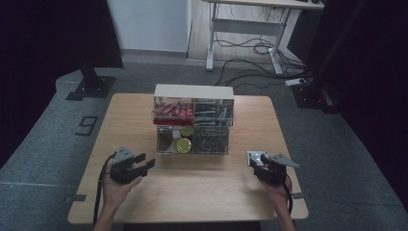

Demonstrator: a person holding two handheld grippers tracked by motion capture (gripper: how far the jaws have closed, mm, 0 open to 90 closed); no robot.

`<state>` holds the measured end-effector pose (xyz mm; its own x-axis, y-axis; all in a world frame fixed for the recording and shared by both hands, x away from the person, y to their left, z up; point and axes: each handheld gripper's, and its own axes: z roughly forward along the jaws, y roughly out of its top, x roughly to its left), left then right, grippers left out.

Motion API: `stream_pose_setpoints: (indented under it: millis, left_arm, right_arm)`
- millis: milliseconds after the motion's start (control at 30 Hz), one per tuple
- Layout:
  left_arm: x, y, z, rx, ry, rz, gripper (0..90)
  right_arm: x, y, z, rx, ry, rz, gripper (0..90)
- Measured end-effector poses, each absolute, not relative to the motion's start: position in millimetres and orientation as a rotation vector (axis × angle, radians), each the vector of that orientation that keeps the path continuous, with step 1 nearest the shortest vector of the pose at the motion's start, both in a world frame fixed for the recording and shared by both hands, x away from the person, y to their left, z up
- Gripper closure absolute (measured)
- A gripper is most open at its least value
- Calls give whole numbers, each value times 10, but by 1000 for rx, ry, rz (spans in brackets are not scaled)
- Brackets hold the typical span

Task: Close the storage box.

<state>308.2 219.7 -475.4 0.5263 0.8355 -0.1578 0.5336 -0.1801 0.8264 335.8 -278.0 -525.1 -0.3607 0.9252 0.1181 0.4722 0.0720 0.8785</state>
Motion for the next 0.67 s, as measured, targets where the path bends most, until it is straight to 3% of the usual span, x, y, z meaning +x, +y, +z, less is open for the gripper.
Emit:
stream_pose_setpoints:
  millis: [667]
  left_arm:
    - [3168,2190,-5140,1931,1206,391,486]
  right_arm:
    - [3363,-2758,-5284,1368,1904,1234,432]
